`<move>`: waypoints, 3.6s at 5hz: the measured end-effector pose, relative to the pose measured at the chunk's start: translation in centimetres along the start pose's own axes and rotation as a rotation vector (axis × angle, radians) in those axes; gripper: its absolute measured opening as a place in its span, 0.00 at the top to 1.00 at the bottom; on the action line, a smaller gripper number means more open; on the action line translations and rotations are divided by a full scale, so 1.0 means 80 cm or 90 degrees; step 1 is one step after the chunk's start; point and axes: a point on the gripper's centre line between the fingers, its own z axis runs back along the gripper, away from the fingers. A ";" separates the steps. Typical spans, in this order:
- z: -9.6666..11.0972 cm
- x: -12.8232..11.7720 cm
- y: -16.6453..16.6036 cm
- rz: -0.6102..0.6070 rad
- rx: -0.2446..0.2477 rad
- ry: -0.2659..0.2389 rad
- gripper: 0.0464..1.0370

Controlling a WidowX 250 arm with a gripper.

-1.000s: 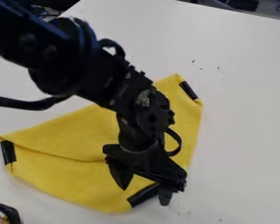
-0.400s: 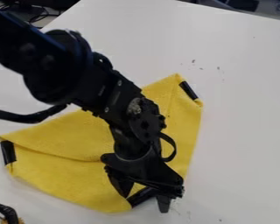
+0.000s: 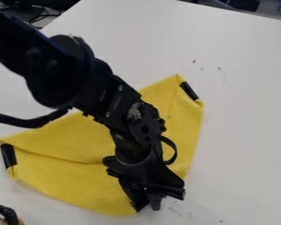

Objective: Fold the cloth from bottom right to the center

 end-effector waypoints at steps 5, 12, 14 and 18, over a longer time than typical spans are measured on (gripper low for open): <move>0.038 0.023 0.001 -0.064 0.009 0.045 0.99; -0.005 0.115 0.128 -0.152 -0.082 0.077 0.54; 0.039 0.124 0.128 -0.191 0.050 0.025 0.04; 0.050 0.135 0.125 -0.201 0.104 0.034 0.04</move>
